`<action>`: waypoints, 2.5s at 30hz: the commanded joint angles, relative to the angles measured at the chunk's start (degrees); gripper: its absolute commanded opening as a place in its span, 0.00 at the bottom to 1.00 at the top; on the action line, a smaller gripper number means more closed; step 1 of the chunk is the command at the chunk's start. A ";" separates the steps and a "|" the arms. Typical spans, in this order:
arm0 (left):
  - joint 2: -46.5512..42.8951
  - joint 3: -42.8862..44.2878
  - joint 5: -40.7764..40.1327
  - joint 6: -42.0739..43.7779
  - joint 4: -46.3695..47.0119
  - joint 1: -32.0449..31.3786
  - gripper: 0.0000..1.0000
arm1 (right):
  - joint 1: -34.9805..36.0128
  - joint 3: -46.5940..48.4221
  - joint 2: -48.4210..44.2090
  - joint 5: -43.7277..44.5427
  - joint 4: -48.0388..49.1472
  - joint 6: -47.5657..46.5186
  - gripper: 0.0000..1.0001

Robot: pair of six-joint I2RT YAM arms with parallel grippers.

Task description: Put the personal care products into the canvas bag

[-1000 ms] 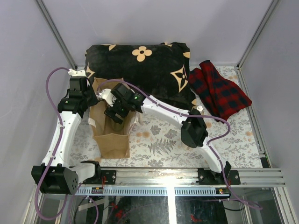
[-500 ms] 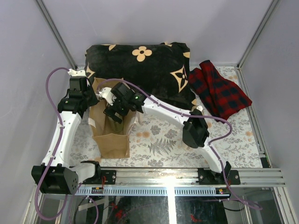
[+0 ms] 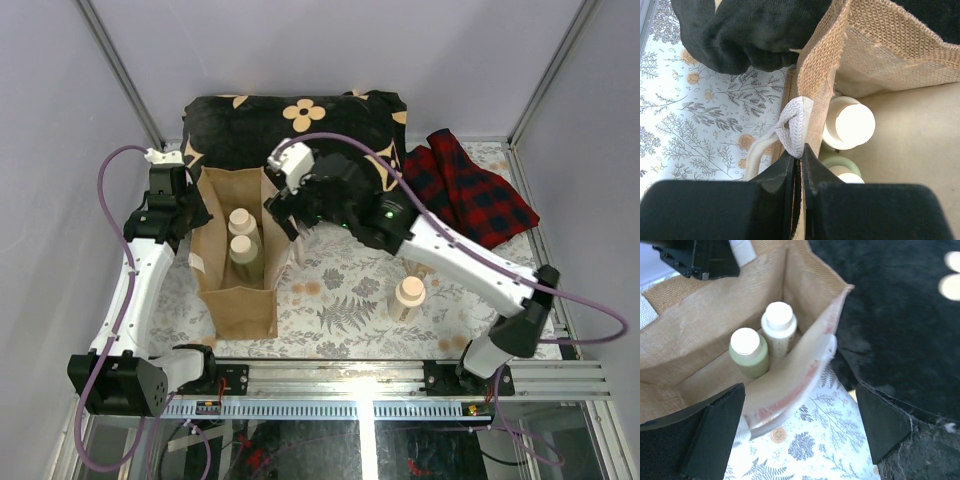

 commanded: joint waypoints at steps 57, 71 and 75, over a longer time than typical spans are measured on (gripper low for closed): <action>-1.73 -1.62 2.26 -1.17 3.63 0.51 0.00 | -31.61 -27.13 -7.16 12.16 -21.49 25.29 0.89; -0.83 -1.31 2.27 -0.91 3.93 0.52 0.00 | -31.81 -28.80 -5.95 12.82 -20.34 24.57 0.29; -0.51 -1.07 2.35 -0.91 4.08 0.45 0.00 | -31.83 -25.95 -5.55 12.78 -21.86 23.82 0.12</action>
